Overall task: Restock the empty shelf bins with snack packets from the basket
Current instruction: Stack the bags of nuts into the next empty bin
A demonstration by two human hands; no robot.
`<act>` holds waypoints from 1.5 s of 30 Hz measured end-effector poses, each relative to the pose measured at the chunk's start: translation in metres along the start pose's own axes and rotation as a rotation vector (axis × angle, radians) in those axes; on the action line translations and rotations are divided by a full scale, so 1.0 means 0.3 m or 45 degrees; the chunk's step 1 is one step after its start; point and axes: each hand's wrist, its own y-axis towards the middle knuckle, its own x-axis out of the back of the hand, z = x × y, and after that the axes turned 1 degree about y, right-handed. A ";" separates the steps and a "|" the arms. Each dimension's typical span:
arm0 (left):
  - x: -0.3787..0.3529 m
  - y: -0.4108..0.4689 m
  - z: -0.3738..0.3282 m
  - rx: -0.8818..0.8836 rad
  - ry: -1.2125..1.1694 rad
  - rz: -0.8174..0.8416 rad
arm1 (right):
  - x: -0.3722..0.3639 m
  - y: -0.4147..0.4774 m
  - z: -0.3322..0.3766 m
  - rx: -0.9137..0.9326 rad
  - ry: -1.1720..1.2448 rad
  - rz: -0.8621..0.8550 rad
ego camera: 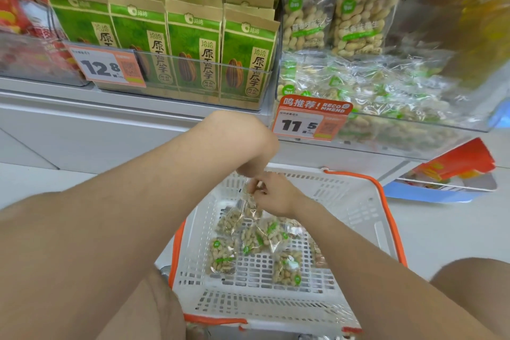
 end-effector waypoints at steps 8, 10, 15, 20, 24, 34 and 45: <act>0.088 -0.199 -0.022 -0.059 -0.184 0.064 | 0.215 -0.329 0.232 -0.121 0.450 -0.388; 0.127 -0.258 -0.031 -0.122 -0.304 0.032 | 0.281 -0.389 0.281 -0.239 0.664 -0.486; 0.191 -0.344 -0.041 -0.205 -0.818 -0.493 | 0.490 -0.525 0.405 -0.334 1.328 -0.486; 0.262 -0.377 -0.057 -0.186 -1.541 -0.789 | 0.658 -0.586 0.437 -0.216 1.113 -0.810; 0.302 -0.330 -0.085 -0.134 -1.794 -0.951 | 0.740 -0.594 0.452 -0.094 0.685 -0.965; 0.409 -0.192 -0.191 0.004 -1.207 -1.273 | 0.918 -0.374 0.270 -0.288 0.659 -0.876; 0.421 -0.002 -0.209 -0.081 -0.312 -1.233 | 1.106 -0.166 0.021 -0.276 0.848 -1.260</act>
